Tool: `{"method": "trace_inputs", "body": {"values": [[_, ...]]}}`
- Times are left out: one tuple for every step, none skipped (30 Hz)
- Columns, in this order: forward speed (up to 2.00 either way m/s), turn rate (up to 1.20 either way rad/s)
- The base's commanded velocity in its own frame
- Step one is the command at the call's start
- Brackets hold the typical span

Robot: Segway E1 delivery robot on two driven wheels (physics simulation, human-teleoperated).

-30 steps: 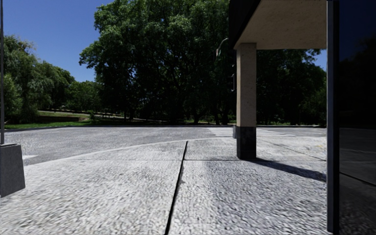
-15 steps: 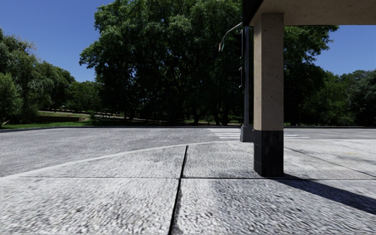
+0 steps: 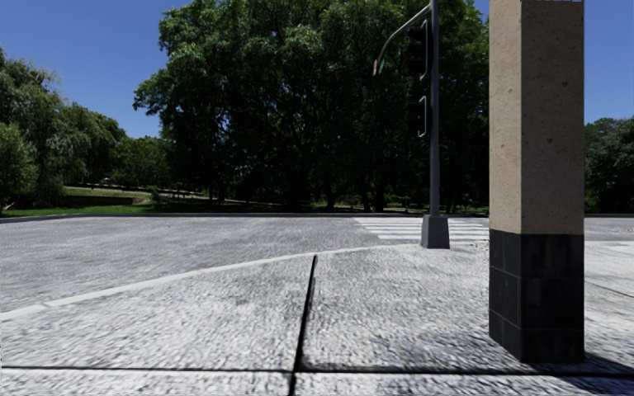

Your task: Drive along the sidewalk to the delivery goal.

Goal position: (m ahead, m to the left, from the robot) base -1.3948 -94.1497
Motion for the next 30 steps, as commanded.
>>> {"method": "trace_inputs", "body": {"values": [[2.0,0.0],[2.0,0.0],[2.0,0.0],[2.0,0.0],[2.0,0.0],[2.0,-0.03],[1.97,-0.1],[1.87,-0.12],[1.76,-0.13],[1.65,-0.14],[1.59,-0.17],[1.55,-0.24],[1.5,-0.28],[1.48,-0.29],[1.46,-0.29],[1.42,-0.31],[1.38,-0.36],[1.32,-0.38],[1.3,-0.39],[1.29,-0.39],[1.27,-0.39],[1.22,-0.41],[1.2,-0.42],[1.19,-0.43],[1.19,-0.45],[1.19,-0.46],[1.18,-0.47],[1.18,-0.47],[1.18,-0.47],[1.18,-0.47]]}}
